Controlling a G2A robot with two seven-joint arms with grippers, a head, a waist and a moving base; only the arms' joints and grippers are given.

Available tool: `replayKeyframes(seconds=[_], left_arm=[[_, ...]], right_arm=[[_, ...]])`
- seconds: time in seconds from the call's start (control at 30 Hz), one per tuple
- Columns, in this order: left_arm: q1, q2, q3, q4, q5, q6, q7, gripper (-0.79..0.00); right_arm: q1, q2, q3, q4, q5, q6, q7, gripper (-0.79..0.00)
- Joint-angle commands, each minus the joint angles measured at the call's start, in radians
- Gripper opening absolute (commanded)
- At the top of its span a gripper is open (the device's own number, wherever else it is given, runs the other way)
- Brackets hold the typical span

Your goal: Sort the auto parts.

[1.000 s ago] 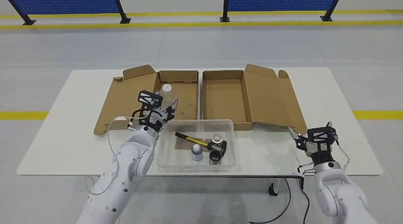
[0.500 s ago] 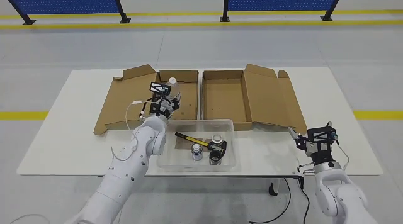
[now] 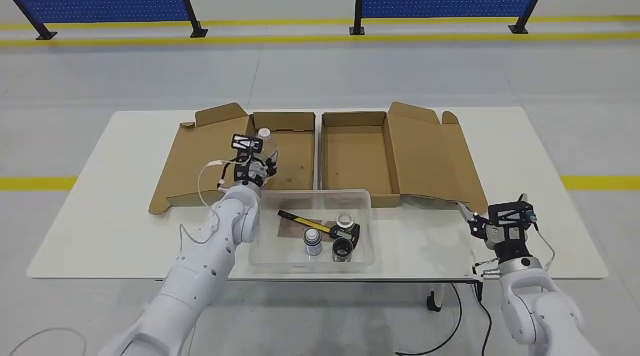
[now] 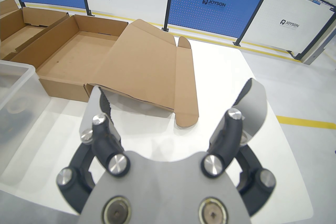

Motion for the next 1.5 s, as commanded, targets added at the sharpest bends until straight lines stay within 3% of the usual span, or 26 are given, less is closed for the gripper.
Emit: replayKeyframes(seconds=[0.0,0.47,0.63,0.8,0.97,1.13,1.27,1.47], left_arm=[[0.002,-0.001,-0.001,0.006,0.004,0.001,0.0,0.0],[0.03,-0.002,-0.04,-0.022,0.035,0.014,-0.001,0.0],[0.082,0.013,-0.079,-0.138,0.102,0.039,-0.008,0.0],[0.176,0.035,-0.14,-0.344,0.156,0.022,-0.064,0.0],[0.278,0.053,-0.196,-0.595,0.143,-0.082,-0.175,0.0],[0.346,0.066,-0.208,-0.75,0.126,-0.237,-0.305,0.0],[0.381,0.076,-0.197,-0.806,0.125,-0.377,-0.393,0.0],[0.406,0.084,-0.169,-0.792,0.113,-0.528,-0.483,0.0]], right_arm=[[0.0,0.0,0.0,0.0,0.0,0.0,0.0,0.0],[0.0,0.0,0.0,0.0,0.0,0.0,0.0,0.0],[0.0,0.0,0.0,0.0,0.0,0.0,0.0,0.0],[0.0,0.0,0.0,0.0,0.0,0.0,0.0,0.0],[0.0,0.0,0.0,0.0,0.0,0.0,0.0,0.0],[0.0,0.0,0.0,0.0,0.0,0.0,0.0,0.0],[0.0,0.0,0.0,0.0,0.0,0.0,0.0,0.0],[0.0,0.0,0.0,0.0,0.0,0.0,0.0,0.0]])
